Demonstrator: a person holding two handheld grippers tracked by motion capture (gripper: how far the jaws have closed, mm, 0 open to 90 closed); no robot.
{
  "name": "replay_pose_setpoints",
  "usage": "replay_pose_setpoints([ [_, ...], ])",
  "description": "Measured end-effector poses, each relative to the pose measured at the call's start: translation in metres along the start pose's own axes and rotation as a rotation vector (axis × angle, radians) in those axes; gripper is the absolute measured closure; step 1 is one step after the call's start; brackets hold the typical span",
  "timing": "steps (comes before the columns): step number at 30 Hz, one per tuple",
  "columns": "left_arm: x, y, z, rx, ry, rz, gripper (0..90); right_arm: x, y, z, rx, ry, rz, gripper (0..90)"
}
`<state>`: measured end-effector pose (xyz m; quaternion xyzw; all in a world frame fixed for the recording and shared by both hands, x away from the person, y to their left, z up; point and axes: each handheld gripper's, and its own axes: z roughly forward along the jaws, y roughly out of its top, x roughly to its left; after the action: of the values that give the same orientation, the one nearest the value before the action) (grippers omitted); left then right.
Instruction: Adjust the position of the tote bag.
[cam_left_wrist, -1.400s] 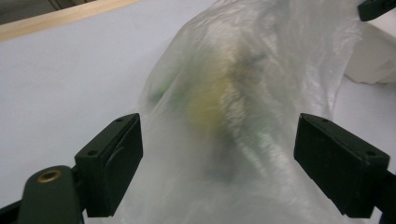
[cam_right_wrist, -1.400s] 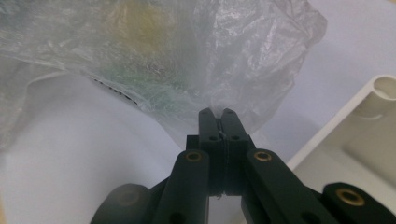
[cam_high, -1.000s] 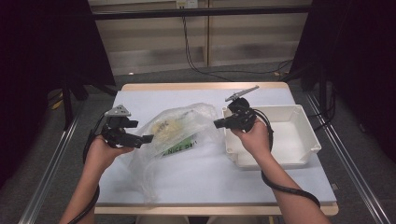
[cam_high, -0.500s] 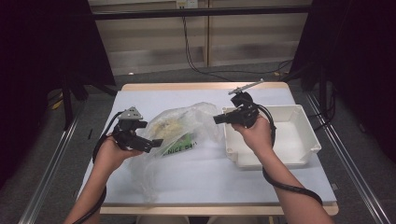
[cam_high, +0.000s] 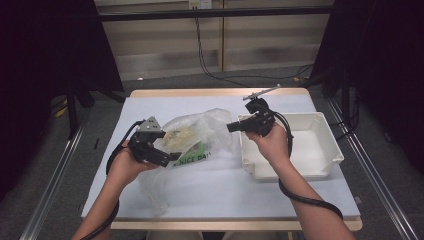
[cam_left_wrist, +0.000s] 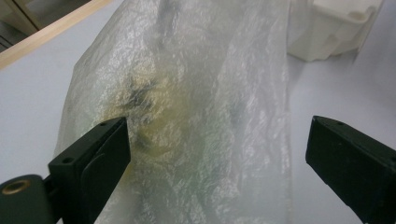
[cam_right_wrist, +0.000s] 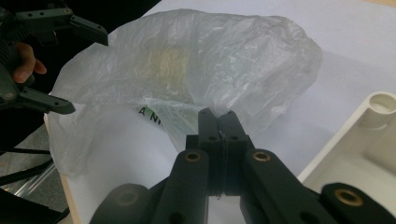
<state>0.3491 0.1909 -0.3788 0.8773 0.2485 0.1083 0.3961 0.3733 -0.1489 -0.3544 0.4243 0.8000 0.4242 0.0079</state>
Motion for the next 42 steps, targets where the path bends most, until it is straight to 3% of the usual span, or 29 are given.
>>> replay_pose_setpoints([
  [3, 0.001, 0.001, -0.001, 0.029, 0.025, 0.042, 14.7, 0.000, 0.000, -0.001, -0.005, 0.002, 0.004, 90.0],
  [4, -0.001, 0.000, 0.000, 0.003, 0.034, 0.016, 18.7, 0.000, 0.000, -0.002, -0.006, 0.002, 0.003, 90.0],
  [5, 0.002, 0.002, -0.004, 0.031, 0.034, 0.052, 25.8, 0.000, 0.000, -0.002, -0.005, 0.001, 0.004, 90.0],
  [7, 0.000, 0.002, -0.004, -0.021, 0.029, 0.017, 33.1, 0.000, -0.001, -0.001, -0.002, 0.001, 0.000, 90.0],
  [9, 0.002, 0.004, -0.007, -0.003, 0.024, 0.038, 37.8, 0.000, -0.001, 0.000, -0.002, 0.000, -0.001, 90.0],
  [10, 0.004, 0.004, -0.009, -0.018, 0.031, 0.016, 50.2, 0.000, -0.002, 0.001, -0.002, -0.003, -0.007, 90.0],
  [12, 0.007, 0.005, -0.009, -0.022, 0.002, -0.024, 59.6, 0.000, -0.004, 0.002, -0.005, -0.005, -0.015, 89.8],
  [13, 0.008, 0.005, -0.009, -0.022, 0.020, -0.030, 61.6, 0.000, -0.004, 0.003, -0.008, -0.008, -0.016, 89.7],
  [14, 0.009, 0.006, -0.009, -0.001, 0.007, -0.036, 66.4, 0.000, -0.005, 0.003, -0.005, -0.010, -0.022, 89.6],
  [15, 0.010, 0.006, -0.009, -0.002, -0.004, -0.042, 75.4, 0.000, -0.006, 0.004, -0.004, -0.016, -0.030, 88.7],
  [17, 0.011, 0.007, -0.008, 0.007, 0.001, -0.058, 75.9, 0.000, -0.007, 0.004, -0.007, -0.019, -0.032, 87.9],
  [18, 0.013, 0.008, -0.007, 0.014, -0.009, -0.060, 85.3, 0.000, -0.009, 0.004, -0.010, -0.028, -0.037, 83.0],
  [21, 0.016, 0.010, -0.005, 0.024, -0.024, -0.088, 89.1, 0.001, -0.013, 0.004, -0.013, -0.042, -0.052, 79.0],
  [27, 0.019, 0.017, -0.007, 0.020, -0.019, -0.105, 90.0, 0.006, -0.020, 0.001, -0.042, -0.086, -0.102, 56.4],
  [34, 0.021, 0.024, -0.005, 0.039, -0.036, -0.116, 90.0, 0.021, -0.028, -0.006, -0.065, -0.106, -0.195, 47.8],
  [42, 0.025, 0.029, -0.006, 0.046, -0.032, -0.129, 90.0, 0.035, -0.032, -0.007, -0.074, -0.073, -0.241, 43.8],
])
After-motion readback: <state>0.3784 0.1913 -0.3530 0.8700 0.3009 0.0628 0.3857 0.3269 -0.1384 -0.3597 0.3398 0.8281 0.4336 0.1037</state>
